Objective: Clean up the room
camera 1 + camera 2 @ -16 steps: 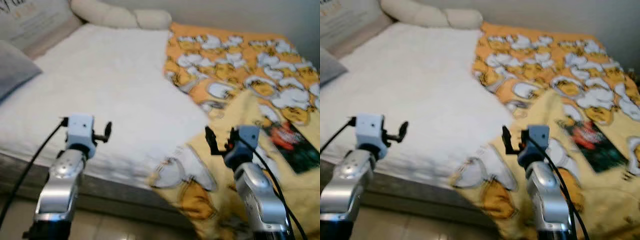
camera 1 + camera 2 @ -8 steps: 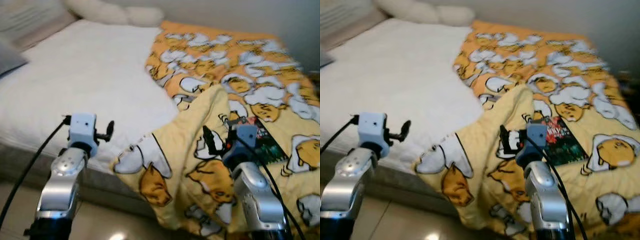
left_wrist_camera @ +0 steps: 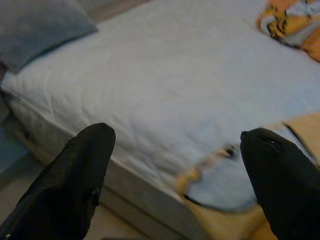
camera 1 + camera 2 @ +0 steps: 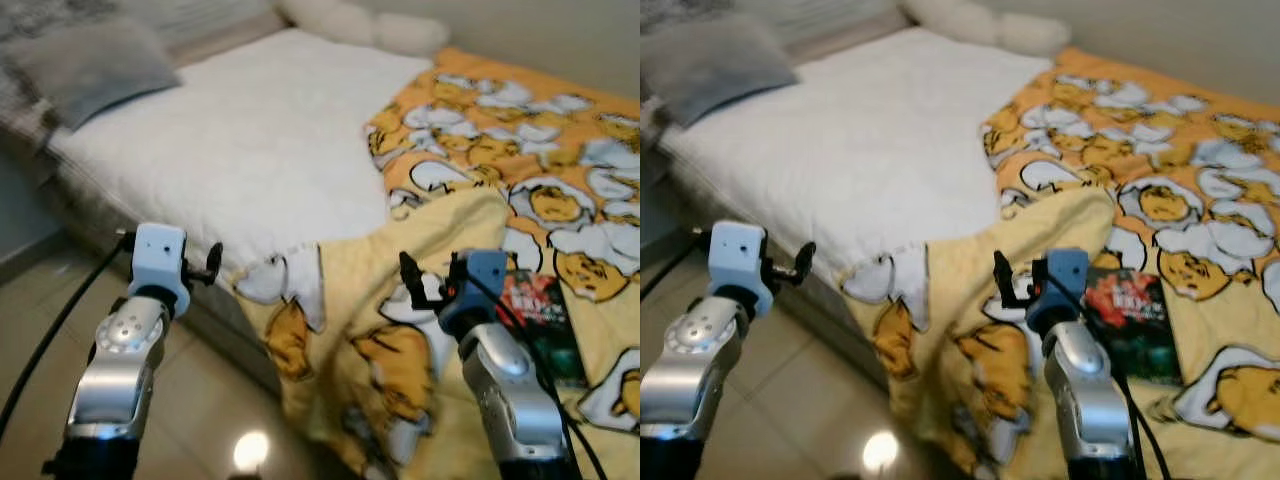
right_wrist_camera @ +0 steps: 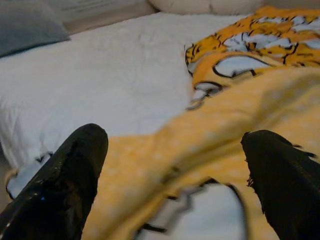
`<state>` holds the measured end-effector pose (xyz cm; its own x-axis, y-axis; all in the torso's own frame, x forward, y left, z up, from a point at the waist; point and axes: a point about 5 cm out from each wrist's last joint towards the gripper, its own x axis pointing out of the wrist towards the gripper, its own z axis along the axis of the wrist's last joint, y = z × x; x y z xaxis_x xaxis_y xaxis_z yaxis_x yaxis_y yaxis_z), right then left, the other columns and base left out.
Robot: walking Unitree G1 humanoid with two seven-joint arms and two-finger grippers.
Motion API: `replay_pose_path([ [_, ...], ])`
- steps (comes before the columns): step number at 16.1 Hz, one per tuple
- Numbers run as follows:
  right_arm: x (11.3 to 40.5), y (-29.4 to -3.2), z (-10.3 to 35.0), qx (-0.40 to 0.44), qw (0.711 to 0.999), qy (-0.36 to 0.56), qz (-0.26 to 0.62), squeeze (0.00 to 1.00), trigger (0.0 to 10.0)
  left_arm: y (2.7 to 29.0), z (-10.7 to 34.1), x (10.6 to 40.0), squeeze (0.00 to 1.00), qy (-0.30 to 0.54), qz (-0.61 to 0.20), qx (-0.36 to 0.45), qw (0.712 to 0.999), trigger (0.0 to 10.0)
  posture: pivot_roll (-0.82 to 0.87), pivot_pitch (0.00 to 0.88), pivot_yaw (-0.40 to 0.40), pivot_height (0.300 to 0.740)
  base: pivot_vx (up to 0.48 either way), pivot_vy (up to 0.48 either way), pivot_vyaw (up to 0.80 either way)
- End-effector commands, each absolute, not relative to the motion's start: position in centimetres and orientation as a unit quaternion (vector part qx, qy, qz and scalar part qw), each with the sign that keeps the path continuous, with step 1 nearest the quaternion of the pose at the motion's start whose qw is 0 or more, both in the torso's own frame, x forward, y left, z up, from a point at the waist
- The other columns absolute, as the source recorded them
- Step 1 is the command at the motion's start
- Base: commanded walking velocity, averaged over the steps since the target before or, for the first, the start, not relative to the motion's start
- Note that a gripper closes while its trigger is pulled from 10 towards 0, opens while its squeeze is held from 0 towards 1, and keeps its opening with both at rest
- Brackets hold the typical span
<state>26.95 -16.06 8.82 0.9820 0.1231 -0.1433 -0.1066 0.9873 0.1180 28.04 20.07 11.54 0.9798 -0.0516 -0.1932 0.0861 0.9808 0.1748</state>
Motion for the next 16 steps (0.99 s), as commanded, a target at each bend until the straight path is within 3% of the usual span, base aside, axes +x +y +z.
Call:
replay_pose_path([
  [1, 27.0, -16.2, 9.1, 0.056, 0.995, 0.068, 0.053, 1.0, 10.0, 19.9, 12.1, 28.3, 1.0, 0.085, -0.044, 0.095, 0.991, 10.0, -0.05, 0.0, 0.016, 0.74, 0.0, -0.48, 0.8],
  [4, 27.0, -16.1, 8.9, 0.06, 0.994, 0.072, 0.053, 1.0, 10.0, 19.7, 11.9, 28.2, 1.0, 0.089, -0.052, 0.097, 0.99, 10.0, -0.05, 0.0, 0.016, 0.74, 0.0, -0.48, 0.0],
  [16, 26.0, -16.4, 8.3, 0.07, 0.993, 0.085, 0.044, 1.0, 10.0, 18.6, 10.9, 26.6, 1.0, 0.115, -0.128, 0.126, 0.977, 10.0, -0.04, 0.0, 0.003, 0.74, 0.0, 0.0, 0.0],
])
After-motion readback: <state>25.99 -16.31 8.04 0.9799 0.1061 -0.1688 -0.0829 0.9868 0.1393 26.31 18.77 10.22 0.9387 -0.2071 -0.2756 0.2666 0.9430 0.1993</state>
